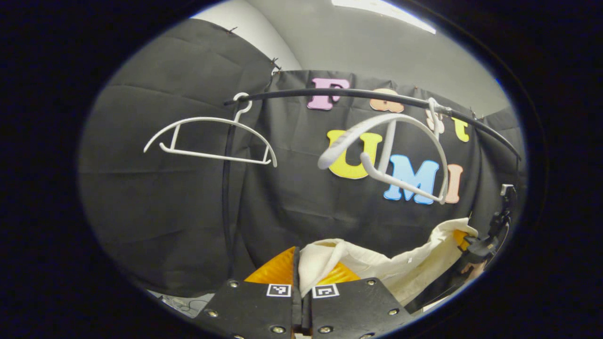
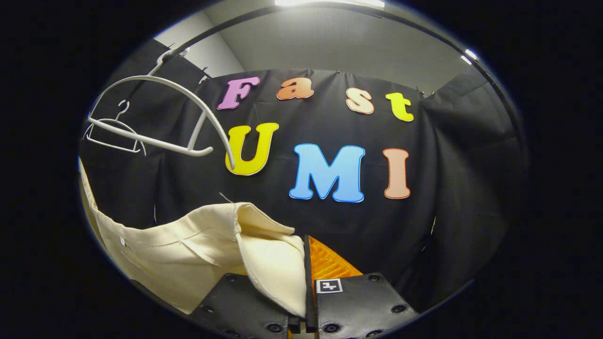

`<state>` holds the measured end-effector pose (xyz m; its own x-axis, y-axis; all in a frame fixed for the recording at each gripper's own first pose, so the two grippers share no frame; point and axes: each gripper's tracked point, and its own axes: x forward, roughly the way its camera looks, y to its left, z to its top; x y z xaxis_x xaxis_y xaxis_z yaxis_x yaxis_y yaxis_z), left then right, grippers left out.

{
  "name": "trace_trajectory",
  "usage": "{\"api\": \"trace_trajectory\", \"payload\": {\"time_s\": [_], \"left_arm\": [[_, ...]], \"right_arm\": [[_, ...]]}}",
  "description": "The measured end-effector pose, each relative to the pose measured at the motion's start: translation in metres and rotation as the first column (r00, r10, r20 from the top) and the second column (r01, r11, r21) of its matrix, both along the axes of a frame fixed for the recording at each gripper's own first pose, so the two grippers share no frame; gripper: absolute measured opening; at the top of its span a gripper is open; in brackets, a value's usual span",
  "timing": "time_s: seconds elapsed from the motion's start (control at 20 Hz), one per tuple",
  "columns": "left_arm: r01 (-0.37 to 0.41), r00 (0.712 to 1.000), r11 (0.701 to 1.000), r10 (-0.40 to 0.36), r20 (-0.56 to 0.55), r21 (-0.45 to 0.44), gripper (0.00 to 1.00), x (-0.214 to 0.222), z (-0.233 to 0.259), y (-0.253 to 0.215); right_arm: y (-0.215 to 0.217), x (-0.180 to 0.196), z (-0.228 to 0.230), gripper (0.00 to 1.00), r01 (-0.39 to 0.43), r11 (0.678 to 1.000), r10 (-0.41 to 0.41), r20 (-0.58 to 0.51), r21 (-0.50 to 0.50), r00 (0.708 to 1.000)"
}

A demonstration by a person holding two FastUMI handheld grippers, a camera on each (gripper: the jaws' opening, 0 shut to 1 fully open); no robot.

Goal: Grasp the clothes on the hanger with both hands and then place them into the laundry hamper below.

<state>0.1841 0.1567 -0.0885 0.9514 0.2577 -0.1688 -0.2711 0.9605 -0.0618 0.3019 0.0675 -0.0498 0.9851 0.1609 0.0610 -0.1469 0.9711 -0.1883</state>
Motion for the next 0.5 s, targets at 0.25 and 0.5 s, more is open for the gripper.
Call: {"api": "trace_trajectory", "payload": {"time_s": [0.25,0.5], "left_arm": [[-0.038,0.998,0.999,0.038,-0.045,0.014,0.01,-0.029,-0.011,-0.022],[-0.023,0.996,0.998,0.028,-0.079,0.066,0.01,-0.044,-0.015,-0.051]], "right_arm": [[-0.007,-0.053,-0.014,0.08,-0.100,0.995,0.099,-0.058,-0.020,0.993],[-0.027,-0.086,-0.022,0.09,-0.131,0.991,0.131,-0.140,0.010,0.982]]}}
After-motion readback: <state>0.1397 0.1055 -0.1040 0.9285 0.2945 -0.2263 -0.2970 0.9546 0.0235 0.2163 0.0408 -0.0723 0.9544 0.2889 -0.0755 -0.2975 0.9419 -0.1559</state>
